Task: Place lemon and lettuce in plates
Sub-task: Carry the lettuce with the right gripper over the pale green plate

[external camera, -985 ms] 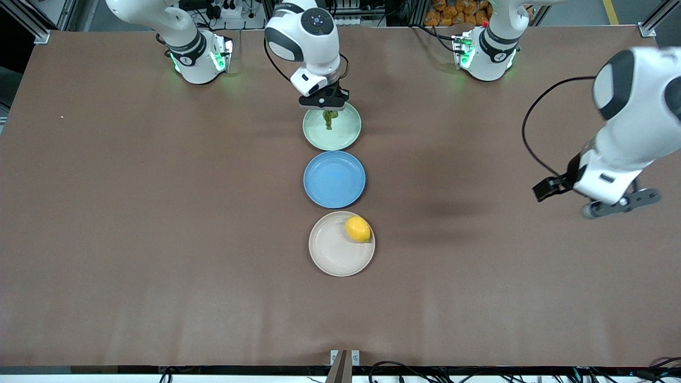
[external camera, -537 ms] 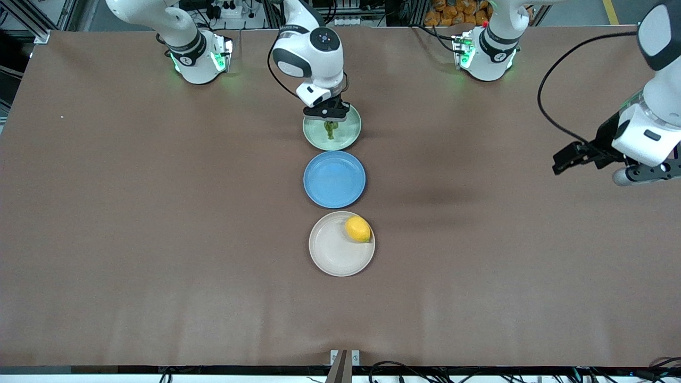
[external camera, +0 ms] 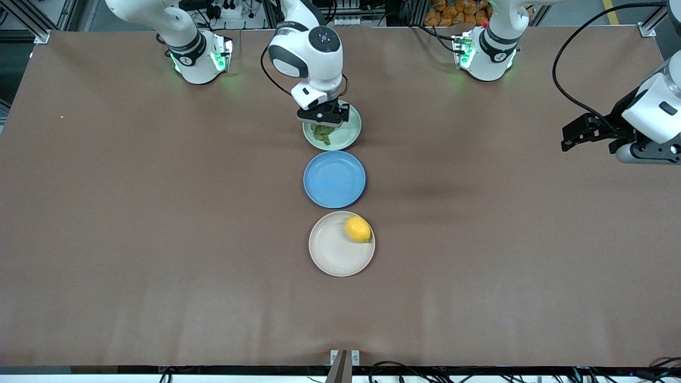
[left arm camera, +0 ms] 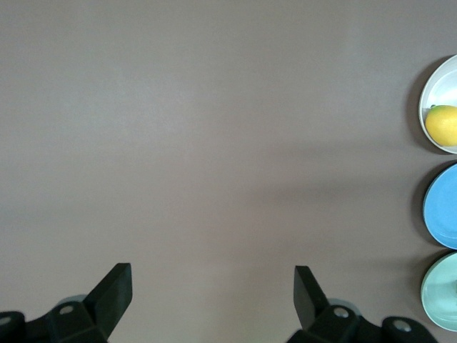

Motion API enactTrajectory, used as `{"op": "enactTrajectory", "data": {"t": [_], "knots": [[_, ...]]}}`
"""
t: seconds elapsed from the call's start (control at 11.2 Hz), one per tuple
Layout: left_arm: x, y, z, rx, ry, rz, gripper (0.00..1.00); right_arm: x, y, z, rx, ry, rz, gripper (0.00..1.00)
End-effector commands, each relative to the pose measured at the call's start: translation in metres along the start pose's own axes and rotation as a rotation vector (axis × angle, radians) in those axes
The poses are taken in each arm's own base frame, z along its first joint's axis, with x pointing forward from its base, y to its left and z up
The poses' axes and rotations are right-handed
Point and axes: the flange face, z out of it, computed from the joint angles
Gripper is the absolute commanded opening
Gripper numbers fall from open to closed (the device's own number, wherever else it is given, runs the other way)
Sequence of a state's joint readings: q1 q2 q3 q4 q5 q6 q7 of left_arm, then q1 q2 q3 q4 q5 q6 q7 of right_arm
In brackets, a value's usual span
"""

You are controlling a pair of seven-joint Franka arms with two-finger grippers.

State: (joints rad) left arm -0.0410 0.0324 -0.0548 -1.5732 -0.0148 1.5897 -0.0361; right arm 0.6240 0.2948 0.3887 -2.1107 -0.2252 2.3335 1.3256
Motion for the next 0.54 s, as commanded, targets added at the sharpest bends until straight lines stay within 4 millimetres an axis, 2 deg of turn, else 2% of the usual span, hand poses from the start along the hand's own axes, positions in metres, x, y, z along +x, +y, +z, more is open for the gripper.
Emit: {"op": "enactTrajectory", "data": {"t": [0.0, 0.27, 0.45], "knots": [[0.004, 0.007, 0.0, 0.008, -0.013, 0.039, 1.0, 0.033, 0.029, -0.071, 0.026, 0.046, 0.023, 1.0], [0.005, 0.006, 0.0, 0.015, -0.013, 0.031, 1.0, 0.089, 0.074, -0.135, 0.092, 0.023, -0.008, 1.0], [0.005, 0.005, -0.001, 0.014, -0.011, 0.02, 1.0, 0.124, 0.103, -0.171, 0.119, -0.01, -0.038, 1.0]]}}
